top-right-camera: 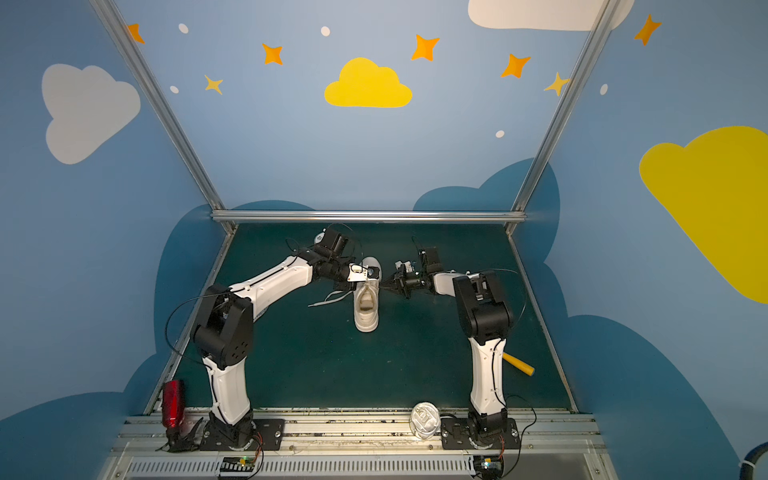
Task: Tie the shoes
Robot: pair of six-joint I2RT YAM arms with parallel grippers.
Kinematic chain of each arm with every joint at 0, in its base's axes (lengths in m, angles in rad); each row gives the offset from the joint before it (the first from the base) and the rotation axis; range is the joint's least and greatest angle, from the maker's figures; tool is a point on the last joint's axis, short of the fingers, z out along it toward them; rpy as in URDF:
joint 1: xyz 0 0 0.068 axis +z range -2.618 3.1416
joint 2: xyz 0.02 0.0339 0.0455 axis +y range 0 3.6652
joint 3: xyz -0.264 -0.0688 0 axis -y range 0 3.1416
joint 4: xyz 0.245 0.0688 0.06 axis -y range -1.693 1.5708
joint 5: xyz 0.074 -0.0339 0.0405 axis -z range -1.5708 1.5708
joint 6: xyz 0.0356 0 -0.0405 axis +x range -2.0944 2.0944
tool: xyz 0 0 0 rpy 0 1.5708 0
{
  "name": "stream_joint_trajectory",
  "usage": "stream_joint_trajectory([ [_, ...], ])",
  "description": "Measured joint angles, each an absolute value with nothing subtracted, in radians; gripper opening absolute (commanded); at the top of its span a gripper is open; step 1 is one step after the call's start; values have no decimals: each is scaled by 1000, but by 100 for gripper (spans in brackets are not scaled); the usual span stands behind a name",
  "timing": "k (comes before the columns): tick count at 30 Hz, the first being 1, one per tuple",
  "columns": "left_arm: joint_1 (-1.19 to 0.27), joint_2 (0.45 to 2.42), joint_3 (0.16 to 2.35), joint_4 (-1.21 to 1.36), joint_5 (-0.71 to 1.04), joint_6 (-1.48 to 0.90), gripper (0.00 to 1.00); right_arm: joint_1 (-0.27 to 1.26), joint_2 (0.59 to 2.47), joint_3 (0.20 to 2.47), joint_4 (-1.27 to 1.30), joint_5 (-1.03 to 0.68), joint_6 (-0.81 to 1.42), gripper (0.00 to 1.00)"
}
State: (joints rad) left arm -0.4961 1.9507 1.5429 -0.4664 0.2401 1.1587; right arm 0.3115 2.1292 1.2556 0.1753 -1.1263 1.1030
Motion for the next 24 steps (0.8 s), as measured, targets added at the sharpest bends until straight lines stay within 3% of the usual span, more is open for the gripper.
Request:
stream_joint_trajectory([
  [24, -505, 1974, 1552, -470, 240, 1144, 3, 312, 2126, 1199, 472, -1179, 1305, 11],
])
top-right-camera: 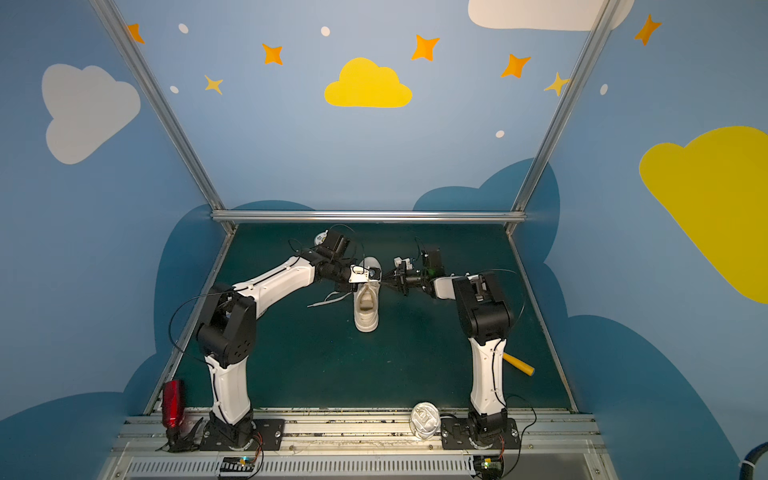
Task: Tie the shoes
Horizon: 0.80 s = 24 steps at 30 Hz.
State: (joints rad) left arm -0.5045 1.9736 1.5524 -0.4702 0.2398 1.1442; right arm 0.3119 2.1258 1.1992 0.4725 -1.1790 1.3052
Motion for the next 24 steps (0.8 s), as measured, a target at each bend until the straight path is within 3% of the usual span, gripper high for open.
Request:
stream_joint_trajectory([
  [24, -517, 1999, 1585, -476, 236, 1139, 3, 335, 2126, 1198, 525, -1191, 1351, 18],
])
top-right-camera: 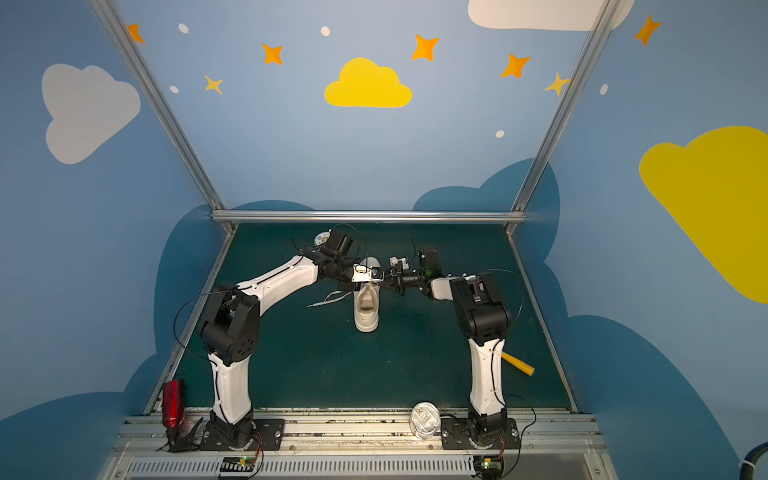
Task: Tie the shoes
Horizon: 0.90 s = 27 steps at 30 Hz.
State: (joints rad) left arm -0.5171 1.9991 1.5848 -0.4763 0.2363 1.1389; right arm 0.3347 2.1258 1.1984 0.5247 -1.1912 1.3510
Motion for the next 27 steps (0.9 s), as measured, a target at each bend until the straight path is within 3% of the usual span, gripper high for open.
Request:
stream_joint_trajectory([
  [27, -532, 2003, 1589, -477, 216, 1136, 3, 336, 2126, 1198, 568, -1192, 1388, 23],
])
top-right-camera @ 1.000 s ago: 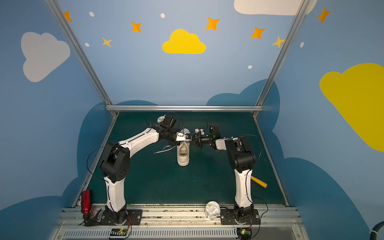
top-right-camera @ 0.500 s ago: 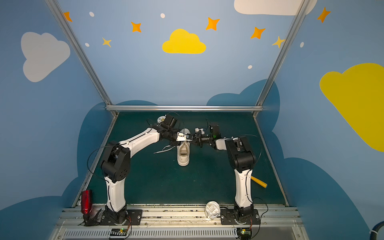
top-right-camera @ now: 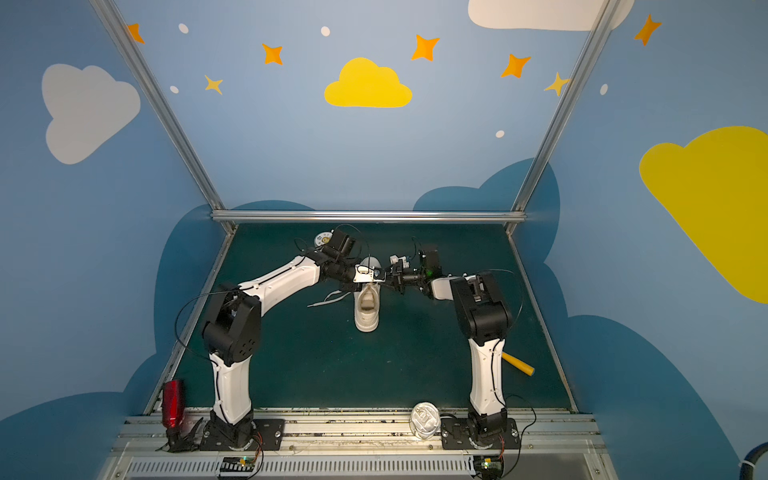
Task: Tie the shoes
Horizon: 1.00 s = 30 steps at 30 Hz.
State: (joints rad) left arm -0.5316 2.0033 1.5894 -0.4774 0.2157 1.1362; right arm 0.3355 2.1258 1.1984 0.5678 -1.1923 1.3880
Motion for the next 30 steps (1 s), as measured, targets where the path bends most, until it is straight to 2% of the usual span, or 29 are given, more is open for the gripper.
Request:
stream_joint_trajectory([
  [16, -535, 2003, 1589, -479, 208, 1142, 3, 336, 2126, 1199, 568, -1194, 1387, 27],
  [30, -538, 2003, 1590, -478, 205, 1143, 3, 342, 2126, 1205, 569, -1195, 1386, 23],
])
